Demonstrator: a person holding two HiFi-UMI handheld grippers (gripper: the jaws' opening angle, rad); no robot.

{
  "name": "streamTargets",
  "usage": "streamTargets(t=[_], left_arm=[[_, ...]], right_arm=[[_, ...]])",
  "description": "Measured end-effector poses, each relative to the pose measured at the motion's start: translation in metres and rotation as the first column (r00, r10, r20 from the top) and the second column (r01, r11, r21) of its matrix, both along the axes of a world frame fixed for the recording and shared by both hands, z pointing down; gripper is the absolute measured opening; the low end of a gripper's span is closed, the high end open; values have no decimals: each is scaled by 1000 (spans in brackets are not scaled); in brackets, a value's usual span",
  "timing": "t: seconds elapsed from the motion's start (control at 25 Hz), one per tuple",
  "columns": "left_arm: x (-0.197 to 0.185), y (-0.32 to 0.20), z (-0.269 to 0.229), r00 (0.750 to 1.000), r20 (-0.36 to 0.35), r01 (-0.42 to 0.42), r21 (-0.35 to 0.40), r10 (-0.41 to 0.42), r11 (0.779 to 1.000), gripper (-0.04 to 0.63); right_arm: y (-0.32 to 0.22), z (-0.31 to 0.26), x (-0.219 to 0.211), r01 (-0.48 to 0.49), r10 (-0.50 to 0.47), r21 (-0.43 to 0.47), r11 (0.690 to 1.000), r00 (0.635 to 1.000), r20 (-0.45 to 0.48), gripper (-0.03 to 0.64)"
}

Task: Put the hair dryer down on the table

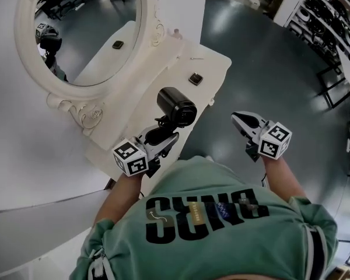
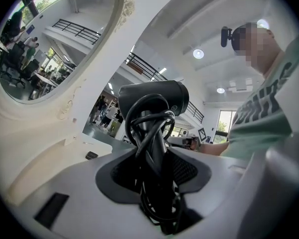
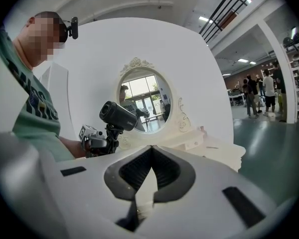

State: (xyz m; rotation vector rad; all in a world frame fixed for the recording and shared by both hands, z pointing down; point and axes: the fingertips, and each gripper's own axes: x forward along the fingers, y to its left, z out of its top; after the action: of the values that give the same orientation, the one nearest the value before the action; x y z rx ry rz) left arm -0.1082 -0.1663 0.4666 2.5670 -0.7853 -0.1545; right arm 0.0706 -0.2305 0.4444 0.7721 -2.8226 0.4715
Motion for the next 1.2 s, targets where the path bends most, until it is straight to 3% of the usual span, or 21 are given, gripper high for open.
streamTargets(t=[0.32, 0.52, 0.68, 0.88, 1.2], left_arm=[[28, -75, -6, 986, 2, 170, -14, -170, 985, 176], [33, -110, -12, 968, 29, 249, -11, -249, 968, 176], [13, -121, -13, 962, 102, 253, 6, -253, 967, 176], [-38, -135, -10, 947, 208, 248, 6, -244, 969, 175], [-103, -170, 15, 880, 425, 246, -27, -212, 969, 175]], right_arm=[[-91, -6, 29, 145, -145, 14, 989, 989, 9, -6], [-128, -6, 25, 241, -242, 25, 970, 970, 13, -6], [-140, 3, 7, 258, -258, 17, 966, 966, 16, -6], [-149, 10, -33, 247, -247, 13, 969, 969, 6, -6], [-183, 12, -87, 254, -253, 50, 966, 967, -19, -6]])
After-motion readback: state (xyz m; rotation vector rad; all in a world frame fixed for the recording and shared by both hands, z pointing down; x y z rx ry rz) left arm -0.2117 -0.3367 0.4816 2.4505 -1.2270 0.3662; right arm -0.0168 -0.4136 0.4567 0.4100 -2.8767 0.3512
